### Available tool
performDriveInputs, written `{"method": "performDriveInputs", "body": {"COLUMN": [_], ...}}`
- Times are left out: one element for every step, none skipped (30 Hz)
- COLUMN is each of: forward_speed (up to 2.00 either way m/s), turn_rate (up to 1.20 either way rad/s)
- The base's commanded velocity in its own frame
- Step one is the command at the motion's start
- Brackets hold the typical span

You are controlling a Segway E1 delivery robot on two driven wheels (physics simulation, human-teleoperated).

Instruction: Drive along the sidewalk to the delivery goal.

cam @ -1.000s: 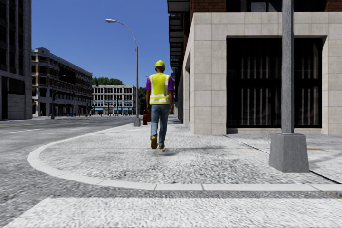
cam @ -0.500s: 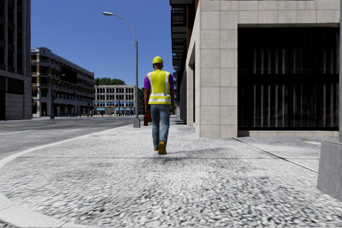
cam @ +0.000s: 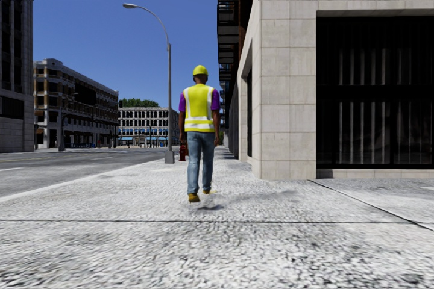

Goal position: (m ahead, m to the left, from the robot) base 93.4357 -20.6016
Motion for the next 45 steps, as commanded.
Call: {"method": "performDriveInputs", "body": {"forward_speed": [1.65,1.63,1.62,1.62,1.62,1.60,1.60,1.58,1.57,1.57,1.57,1.56,1.56,1.56,1.56,1.56,1.56,1.55,1.55,1.54,1.53,1.53,1.53,1.52,1.52,1.52,1.52,1.52,1.52,1.52,1.52,1.47,1.39,1.39,1.21,1.13,1.09,1.09,1.09,1.08,1.08,1.08,1.08,1.09,1.09], "turn_rate": [0.33,0.46,0.44,0.44,0.24,0.09,0.09,0.00,0.00,0.00,0.00,0.00,0.00,0.00,0.00,0.00,0.00,0.00,0.00,0.00,0.05,0.15,0.15,0.18,0.19,0.20,0.20,0.20,0.20,0.20,0.15,0.09,0.00,0.00,0.00,0.00,0.00,0.00,0.00,0.00,0.00,0.00,0.00,0.00,0.00]}}
